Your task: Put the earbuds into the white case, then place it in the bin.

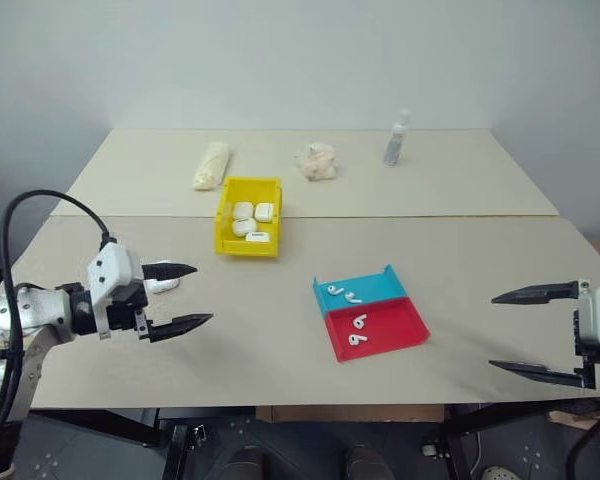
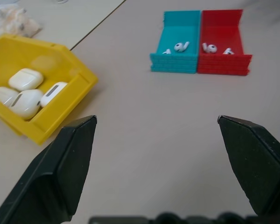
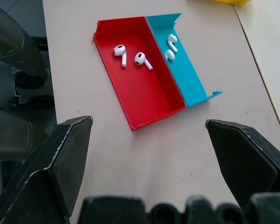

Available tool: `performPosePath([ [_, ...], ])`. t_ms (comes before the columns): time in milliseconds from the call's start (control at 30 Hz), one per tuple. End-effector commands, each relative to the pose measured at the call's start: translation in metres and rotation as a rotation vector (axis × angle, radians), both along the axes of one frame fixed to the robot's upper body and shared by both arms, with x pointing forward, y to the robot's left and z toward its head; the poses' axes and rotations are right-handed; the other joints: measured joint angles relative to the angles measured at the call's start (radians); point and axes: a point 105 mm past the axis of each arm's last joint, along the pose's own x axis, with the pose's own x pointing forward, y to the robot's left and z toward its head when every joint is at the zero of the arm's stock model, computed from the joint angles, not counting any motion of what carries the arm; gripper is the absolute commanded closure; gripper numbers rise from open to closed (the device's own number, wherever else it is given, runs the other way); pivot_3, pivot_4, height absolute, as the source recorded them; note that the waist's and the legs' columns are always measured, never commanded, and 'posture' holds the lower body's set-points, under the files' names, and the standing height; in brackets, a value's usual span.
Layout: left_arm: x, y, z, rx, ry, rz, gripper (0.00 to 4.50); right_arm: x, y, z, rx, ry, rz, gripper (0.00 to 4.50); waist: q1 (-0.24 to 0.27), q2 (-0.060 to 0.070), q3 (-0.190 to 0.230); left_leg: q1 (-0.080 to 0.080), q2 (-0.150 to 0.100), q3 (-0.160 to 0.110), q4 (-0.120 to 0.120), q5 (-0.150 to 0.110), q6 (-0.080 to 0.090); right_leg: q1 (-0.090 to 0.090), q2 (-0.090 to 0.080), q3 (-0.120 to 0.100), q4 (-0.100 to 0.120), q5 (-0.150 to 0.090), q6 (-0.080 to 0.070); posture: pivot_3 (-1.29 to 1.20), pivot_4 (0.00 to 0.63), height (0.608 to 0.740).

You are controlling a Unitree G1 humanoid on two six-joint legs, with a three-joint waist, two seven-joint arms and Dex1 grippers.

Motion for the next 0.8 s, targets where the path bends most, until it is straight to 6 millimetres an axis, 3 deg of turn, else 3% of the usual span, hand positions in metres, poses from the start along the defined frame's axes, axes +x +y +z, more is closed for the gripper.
performPosePath([
  [33,0.009,0.003,0.015,0.067,-0.065,0.162,0.00,0.000,0.000,0.007,-0.014,-0.029,-0.003,0.01,0.000,0.000,0.000,0.000,0.000,0.000,0.000,0.000,0.000,0.000,0.000,0.000,0.000,0.000,0.000,0.00,0.150,0.740],
  [267,0.042,0.010,0.051,-0.023,0.015,0.644,0.00,0.000,0.001,0.001,-0.001,-0.009,-0.026,0.01,0.013,-0.001,0.000,0.000,-0.001,-0.002,0.001,0.000,0.000,0.001,0.000,-0.001,0.001,0.000,0.000,0.00,0.150,0.740],
  [367,0.045,0.004,0.052,-0.051,0.106,0.806,0.00,0.000,0.002,-0.003,0.010,0.006,-0.034,0.01,0.017,-0.001,0.000,0.001,-0.002,-0.002,0.002,0.000,0.000,0.004,0.000,-0.002,0.000,0.000,0.001,0.00,0.150,0.740],
  [533,0.044,-0.009,0.046,-0.085,0.010,0.916,0.00,0.005,0.005,-0.007,0.027,0.020,-0.026,0.01,-0.001,-0.002,0.000,0.000,-0.001,-0.002,0.000,-0.001,0.001,0.002,0.000,0.000,0.004,0.000,0.001,0.00,0.150,0.740],
  [633,0.046,-0.004,0.038,-0.109,0.004,1.028,0.00,0.011,0.007,-0.009,0.037,0.021,-0.014,0.01,0.000,-0.003,0.000,0.001,-0.001,-0.002,0.001,0.000,0.000,0.001,0.000,0.001,0.001,0.000,0.001,0.00,0.150,0.740],
  [800,0.055,0.025,0.022,-0.285,0.103,1.352,0.00,0.022,0.010,-0.012,0.045,0.022,-0.003,0.01,0.004,-0.003,0.000,0.008,-0.002,-0.003,0.000,0.000,-0.001,0.009,-0.001,0.001,0.000,0.000,0.001,0.00,0.150,0.740],
])
